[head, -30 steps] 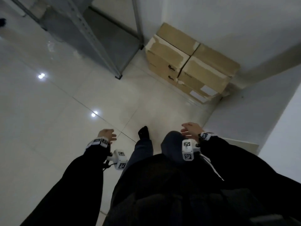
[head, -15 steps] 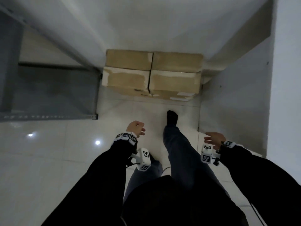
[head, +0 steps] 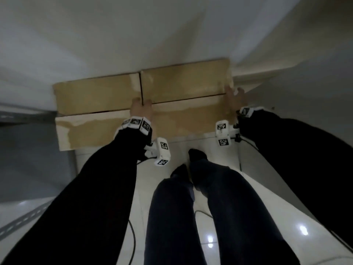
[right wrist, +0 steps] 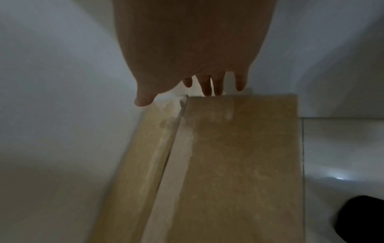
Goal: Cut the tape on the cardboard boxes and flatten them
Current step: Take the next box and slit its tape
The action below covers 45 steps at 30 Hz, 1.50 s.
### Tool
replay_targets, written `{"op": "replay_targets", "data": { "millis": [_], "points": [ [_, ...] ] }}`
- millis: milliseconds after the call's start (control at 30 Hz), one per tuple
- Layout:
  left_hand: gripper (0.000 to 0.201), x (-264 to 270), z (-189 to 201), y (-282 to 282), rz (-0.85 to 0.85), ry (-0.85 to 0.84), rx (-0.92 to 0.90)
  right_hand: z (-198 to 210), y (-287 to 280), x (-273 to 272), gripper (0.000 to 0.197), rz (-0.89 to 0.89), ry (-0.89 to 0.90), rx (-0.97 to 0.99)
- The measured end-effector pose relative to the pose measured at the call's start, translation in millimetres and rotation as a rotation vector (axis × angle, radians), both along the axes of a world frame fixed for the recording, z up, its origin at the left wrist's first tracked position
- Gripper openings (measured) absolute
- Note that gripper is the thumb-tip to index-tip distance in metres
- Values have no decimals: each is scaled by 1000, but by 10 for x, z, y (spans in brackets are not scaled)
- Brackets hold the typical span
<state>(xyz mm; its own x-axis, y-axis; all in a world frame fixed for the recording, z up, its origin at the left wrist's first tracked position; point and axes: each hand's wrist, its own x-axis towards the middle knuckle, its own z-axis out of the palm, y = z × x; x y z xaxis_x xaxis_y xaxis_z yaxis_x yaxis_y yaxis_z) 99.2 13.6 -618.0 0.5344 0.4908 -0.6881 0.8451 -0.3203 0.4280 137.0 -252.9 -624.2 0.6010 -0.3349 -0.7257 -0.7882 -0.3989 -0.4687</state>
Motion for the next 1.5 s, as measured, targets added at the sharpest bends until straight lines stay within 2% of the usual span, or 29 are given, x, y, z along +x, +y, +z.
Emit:
{"op": "replay_targets", "data": {
  "millis": [33,100,133,200,233,300,333,400,500,633,767,800,900,967,1033,1133,1267,1400,1500],
  "points": [
    [43,24,-102,-6,-48,-12,42,-110,20,49,67,5,23,-24],
    [37,87,-185,-33,-111,-55,146,-177,121,62,68,-73,-45,-79],
    [36,103,-239,-57,-134,-69,188,-208,132,64,50,-59,-81,-106],
    [38,133,-270,-106,-112,-99,201,-238,113,30,112,1,-115,-115],
    [42,144,-274,-112,-97,-99,180,-275,74,15,69,8,-120,-101],
    [51,178,-281,-96,-63,-70,139,-388,-16,-3,51,23,-169,-109],
    [54,202,-297,-70,-34,-52,114,-453,-62,-5,48,43,-205,-85],
    [59,249,-312,-56,-16,-30,75,-394,-81,5,46,62,-171,-57],
    [66,242,-251,-86,-143,0,29,-248,-117,-30,46,33,-124,-15],
    [52,128,44,-136,-242,-79,56,178,-246,-114,53,40,-76,-13],
    [72,1,675,-131,-103,-148,18,858,-362,-314,51,31,-138,-39],
    [67,-61,880,-120,-66,-148,-8,1072,-369,-399,50,15,-160,-33],
    [29,-374,1582,-80,-61,-227,-42,1728,-334,-745,50,12,-177,-26],
    [37,-649,2071,-37,-82,-325,-54,2152,-296,-996,53,-6,-193,-23],
    [48,-884,2601,14,-88,-406,-82,2591,-227,-1231,47,-40,-267,6],
    [41,-1180,3260,119,-119,-480,-104,3290,-157,-1537,36,-37,-371,93],
    [26,-1389,3956,289,-150,-648,-77,4187,-219,-1844,38,157,-506,243],
    [19,-1446,4575,17,-190,-841,-107,4763,-477,-2011,41,122,-677,271],
    [25,-1347,4968,-425,-257,-946,-147,5033,-872,-2032,45,23,-825,236]
  ]
}}
